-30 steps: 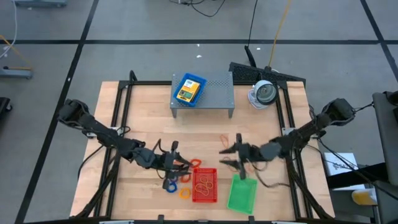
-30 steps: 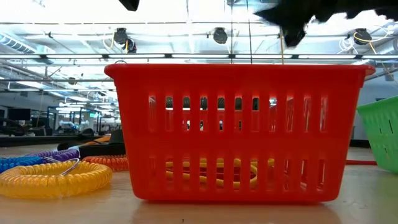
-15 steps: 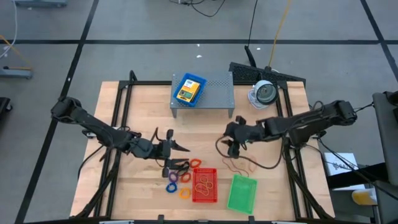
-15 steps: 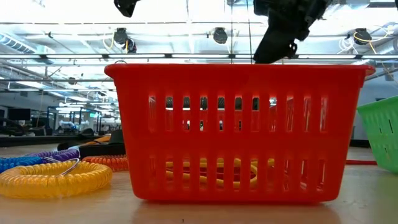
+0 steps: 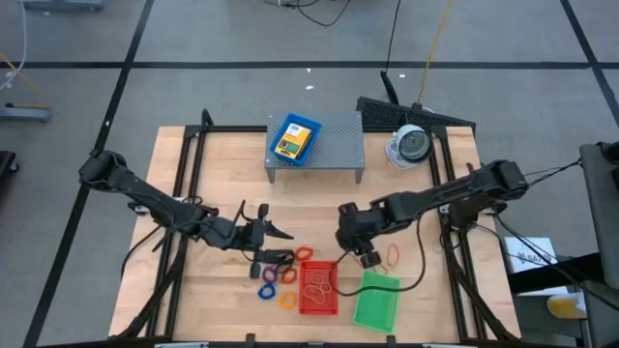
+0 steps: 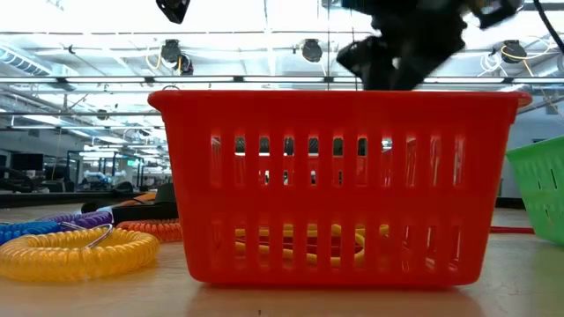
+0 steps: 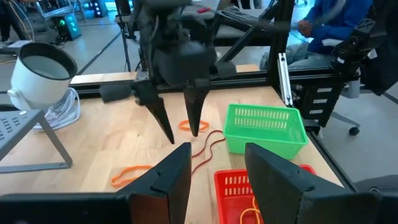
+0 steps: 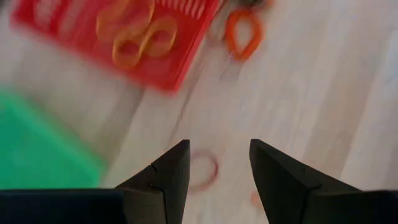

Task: Pick & Place Office Desk Supplies
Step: Put the orange rubber band into the red bin

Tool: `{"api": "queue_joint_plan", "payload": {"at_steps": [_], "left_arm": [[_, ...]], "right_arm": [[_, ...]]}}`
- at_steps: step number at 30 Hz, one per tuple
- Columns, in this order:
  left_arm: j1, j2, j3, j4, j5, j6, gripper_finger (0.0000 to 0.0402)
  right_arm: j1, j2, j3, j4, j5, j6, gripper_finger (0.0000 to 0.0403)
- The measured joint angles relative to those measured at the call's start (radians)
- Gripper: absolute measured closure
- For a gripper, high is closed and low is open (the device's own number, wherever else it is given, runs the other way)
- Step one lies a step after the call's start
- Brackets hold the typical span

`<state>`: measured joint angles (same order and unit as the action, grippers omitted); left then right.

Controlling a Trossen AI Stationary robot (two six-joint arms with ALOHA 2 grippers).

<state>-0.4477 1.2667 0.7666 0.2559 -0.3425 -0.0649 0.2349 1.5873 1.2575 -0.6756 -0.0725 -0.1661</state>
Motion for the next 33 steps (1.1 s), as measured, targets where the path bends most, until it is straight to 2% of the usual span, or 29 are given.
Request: {"api": "queue_joint_plan", "payload": {"at_steps": [5, 8, 12, 18, 28, 33], "left_arm": [[0.0, 0.0, 0.0, -0.009, 0.0, 0.007, 0.0245], [0.009, 0.0, 0.0, -0.008, 0.0, 0.02, 0.0245], [0.031, 0.0, 0.0, -0.007, 0.0, 0.029, 0.0245], [0.051, 0.0, 0.0, -0.007, 0.002, -0.037, 0.0245], [0.05, 0.0, 0.0, -0.002, 0.004, -0.057, 0.0245], [0.05, 0.0, 0.0, -0.002, 0.004, -0.079, 0.0245]], "right_arm": [[-0.015, 0.049, -0.001, -0.092, 0.0, -0.144, 0.0248], [-0.027, 0.068, -0.001, -0.104, 0.049, -0.203, 0.0248], [-0.044, 0.096, -0.001, -0.108, 0.097, -0.258, 0.0248], [-0.085, 0.097, -0.025, -0.1, 0.099, -0.317, 0.0248], [-0.147, 0.096, -0.033, -0.081, 0.093, -0.31, 0.0248], [-0.169, 0.097, -0.089, -0.019, 0.069, -0.309, 0.0248]]}}
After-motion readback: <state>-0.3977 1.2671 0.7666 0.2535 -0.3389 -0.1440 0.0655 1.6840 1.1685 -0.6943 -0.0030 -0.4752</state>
